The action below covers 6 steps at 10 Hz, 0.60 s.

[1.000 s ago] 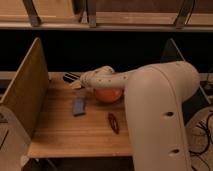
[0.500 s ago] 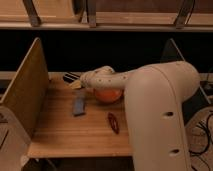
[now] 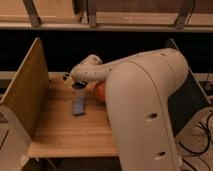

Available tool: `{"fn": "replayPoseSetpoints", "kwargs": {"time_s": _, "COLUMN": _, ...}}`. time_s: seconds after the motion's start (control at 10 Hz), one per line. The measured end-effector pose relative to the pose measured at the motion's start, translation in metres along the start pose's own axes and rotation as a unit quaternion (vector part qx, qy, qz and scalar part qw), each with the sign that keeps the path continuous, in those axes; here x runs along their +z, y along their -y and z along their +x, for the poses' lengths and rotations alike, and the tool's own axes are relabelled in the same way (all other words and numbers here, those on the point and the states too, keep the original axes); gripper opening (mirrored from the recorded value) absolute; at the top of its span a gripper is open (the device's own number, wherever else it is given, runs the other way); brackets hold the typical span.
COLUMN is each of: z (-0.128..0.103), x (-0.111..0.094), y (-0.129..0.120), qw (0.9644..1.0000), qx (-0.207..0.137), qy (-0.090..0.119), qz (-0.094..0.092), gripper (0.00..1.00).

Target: Place the eraser in the ceramic cup

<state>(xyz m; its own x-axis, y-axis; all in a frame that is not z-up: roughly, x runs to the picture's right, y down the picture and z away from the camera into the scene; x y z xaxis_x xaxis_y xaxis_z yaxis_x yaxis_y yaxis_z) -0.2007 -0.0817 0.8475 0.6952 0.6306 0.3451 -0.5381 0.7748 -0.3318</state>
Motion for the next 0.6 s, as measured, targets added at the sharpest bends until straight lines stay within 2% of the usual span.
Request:
{"fn": "replayPoseSetpoints", "kwargs": {"time_s": 0.2, "z": -0.010, "x": 0.002, "y": -0.010, "qw": 0.9991, "qx": -0.031, "qy": -0.029, "qz": -0.002, "gripper": 0.80}}
{"fn": "replayPoseSetpoints", "kwargs": {"time_s": 0.4, "z": 0.000, "x": 0.008, "y": -0.012, "qw": 0.9979, "qx": -0.030, "qy": -0.056, "qz": -0.009, "gripper": 0.80}}
{"fn": "replayPoseSetpoints", "kwargs": {"time_s": 0.6, "z": 0.013, "x": 0.015, "y": -0.016, "qw": 0.9959, "qx": -0.026, "qy": -0.082, "qz": -0.025, "gripper": 0.80}}
